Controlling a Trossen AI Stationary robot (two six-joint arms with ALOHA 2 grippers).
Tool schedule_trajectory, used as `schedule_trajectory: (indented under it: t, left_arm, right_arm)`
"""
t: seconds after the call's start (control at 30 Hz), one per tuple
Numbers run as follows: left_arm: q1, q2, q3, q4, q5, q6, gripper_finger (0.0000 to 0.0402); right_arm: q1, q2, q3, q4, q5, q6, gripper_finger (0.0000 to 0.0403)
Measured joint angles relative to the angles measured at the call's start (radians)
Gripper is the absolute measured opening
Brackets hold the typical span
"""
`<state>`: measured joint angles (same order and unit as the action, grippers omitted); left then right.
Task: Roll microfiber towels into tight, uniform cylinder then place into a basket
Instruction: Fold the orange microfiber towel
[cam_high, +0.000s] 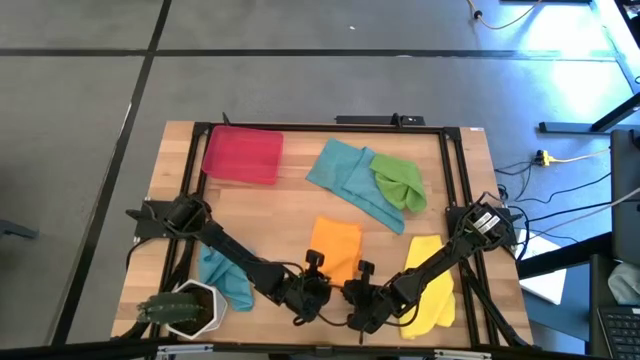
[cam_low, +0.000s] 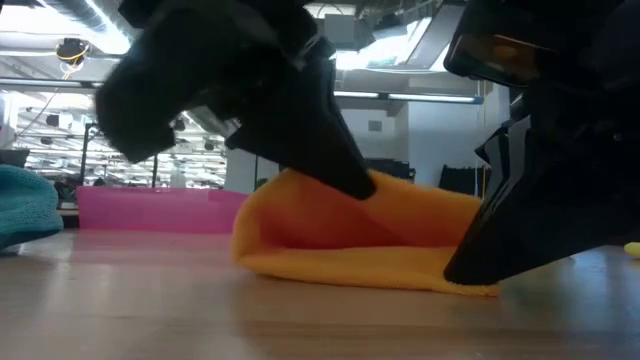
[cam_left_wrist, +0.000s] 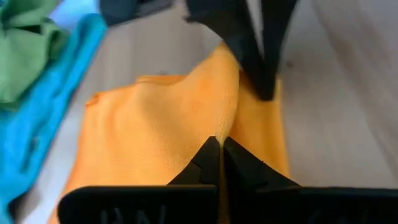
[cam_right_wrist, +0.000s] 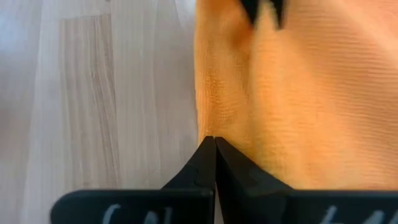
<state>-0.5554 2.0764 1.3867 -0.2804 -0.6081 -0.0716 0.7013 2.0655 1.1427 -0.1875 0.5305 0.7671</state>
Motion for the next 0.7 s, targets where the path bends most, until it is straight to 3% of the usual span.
schedule_trajectory:
  t: [0.33,0.7]
  left_arm:
    - [-0.014,0.001,0.000,0.002,0.141,-0.083,0.0002]
    - [-0.012,0.002,0.000,0.004,0.151,-0.080,0.0007]
  right_arm:
    - [0.000,0.000,0.000,0.000,-0.001,0.013,0.0008]
    - [0.043,-0.065,0.010,-0.024,-0.054,-0.048,0.0048]
